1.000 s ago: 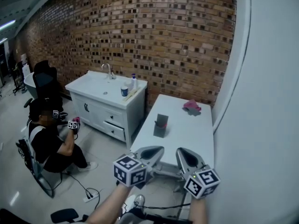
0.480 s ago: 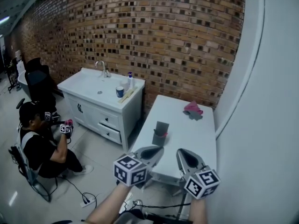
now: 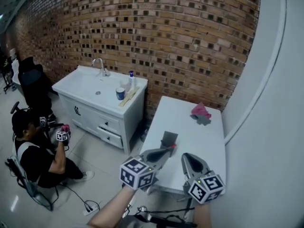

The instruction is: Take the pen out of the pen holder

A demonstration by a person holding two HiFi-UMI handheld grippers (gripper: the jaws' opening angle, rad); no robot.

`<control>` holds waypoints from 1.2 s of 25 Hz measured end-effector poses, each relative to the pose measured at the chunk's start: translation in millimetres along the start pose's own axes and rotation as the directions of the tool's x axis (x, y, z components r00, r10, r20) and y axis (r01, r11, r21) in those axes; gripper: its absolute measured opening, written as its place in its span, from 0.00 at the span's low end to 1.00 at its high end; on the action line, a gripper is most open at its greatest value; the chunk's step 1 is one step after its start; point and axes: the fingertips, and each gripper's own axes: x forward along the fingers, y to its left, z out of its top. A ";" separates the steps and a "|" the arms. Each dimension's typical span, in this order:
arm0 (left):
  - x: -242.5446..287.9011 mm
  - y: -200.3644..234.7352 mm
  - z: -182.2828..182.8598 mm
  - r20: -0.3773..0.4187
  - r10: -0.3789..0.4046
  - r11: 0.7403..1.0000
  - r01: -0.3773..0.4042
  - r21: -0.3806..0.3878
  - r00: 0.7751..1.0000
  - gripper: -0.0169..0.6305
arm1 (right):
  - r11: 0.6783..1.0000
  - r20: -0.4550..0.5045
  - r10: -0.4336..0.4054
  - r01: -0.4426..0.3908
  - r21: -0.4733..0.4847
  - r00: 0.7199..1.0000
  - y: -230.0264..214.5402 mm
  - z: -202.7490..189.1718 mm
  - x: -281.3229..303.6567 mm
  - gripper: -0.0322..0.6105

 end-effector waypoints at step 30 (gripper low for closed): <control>40.8 61.6 -30.0 -0.078 0.077 0.997 -0.078 -0.014 0.994 0.03 | 0.999 -0.035 0.023 -0.022 0.038 0.999 -36.4 -20.8 55.1 0.05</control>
